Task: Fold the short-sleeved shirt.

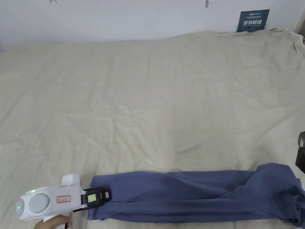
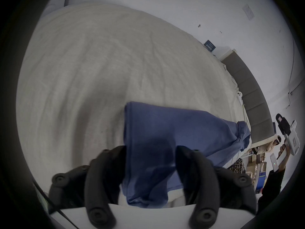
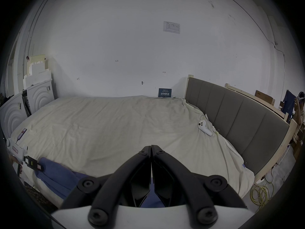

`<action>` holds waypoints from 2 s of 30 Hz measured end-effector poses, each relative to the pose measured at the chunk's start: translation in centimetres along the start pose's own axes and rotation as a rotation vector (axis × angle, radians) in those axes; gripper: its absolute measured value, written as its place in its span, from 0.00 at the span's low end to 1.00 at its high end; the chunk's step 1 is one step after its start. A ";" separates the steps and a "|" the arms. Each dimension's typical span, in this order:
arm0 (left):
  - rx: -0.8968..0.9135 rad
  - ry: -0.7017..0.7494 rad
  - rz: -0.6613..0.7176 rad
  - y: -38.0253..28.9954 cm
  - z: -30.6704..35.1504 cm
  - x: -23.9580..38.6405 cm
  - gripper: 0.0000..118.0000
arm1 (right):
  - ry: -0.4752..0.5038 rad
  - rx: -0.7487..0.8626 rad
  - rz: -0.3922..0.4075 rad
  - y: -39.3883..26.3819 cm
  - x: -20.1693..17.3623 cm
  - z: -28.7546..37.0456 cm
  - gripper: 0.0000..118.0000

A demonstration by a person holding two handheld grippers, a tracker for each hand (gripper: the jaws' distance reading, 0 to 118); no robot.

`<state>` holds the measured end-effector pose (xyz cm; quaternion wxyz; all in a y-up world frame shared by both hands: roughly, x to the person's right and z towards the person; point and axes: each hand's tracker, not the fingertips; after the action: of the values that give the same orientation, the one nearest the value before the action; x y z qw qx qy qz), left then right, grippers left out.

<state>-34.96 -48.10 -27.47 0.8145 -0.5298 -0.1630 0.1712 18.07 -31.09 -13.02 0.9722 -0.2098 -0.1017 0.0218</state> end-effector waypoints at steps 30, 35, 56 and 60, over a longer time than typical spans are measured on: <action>0.105 0.172 0.047 1.8 12.3 1.1 0.04 | 0.044 0.017 -0.002 0.4 0.6 0.2 0.00; 0.093 0.195 0.031 1.8 12.4 4.0 0.04 | 0.045 0.022 -0.012 0.3 1.0 0.6 0.00; -0.123 -0.071 -0.148 0.8 -3.4 20.2 0.04 | 0.035 0.017 -0.060 -0.4 3.2 3.0 0.00; -0.162 -0.022 -0.202 -0.2 -5.8 21.2 0.05 | 0.034 0.001 -0.054 -0.9 3.5 2.9 0.00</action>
<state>-13.50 -43.30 -27.70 0.7802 -0.5729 -0.2379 0.0805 20.91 -30.48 -9.40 0.9741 -0.2070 -0.0910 -0.0080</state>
